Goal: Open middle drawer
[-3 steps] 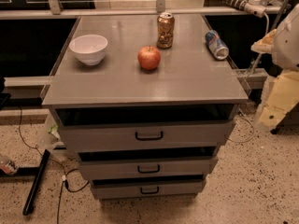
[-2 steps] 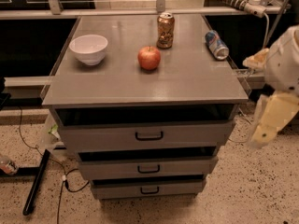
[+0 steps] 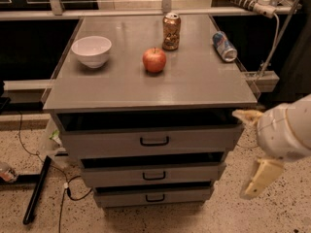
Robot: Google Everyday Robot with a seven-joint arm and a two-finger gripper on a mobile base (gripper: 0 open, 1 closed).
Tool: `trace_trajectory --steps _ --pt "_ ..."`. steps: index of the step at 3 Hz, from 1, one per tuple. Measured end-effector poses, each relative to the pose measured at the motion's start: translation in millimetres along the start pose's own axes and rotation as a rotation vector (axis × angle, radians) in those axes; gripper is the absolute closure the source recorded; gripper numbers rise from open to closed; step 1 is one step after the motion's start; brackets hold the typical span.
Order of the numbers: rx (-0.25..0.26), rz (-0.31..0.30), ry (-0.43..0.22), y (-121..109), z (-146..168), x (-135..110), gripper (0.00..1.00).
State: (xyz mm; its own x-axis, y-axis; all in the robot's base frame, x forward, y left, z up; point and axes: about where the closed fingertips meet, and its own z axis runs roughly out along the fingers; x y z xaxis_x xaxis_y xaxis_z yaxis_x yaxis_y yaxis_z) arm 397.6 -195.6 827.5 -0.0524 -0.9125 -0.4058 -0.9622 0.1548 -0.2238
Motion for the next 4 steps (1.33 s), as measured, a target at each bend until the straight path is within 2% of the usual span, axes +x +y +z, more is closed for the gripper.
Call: trace_trajectory --steps 1,2,3,4 --pt "-0.006 -0.015 -0.057 14 52 23 0.00" --pt "-0.007 -0.015 -0.058 15 53 23 0.00" --pt "-0.032 0.021 -0.097 23 82 33 0.00" --pt "-0.044 0.065 -0.147 29 132 54 0.00"
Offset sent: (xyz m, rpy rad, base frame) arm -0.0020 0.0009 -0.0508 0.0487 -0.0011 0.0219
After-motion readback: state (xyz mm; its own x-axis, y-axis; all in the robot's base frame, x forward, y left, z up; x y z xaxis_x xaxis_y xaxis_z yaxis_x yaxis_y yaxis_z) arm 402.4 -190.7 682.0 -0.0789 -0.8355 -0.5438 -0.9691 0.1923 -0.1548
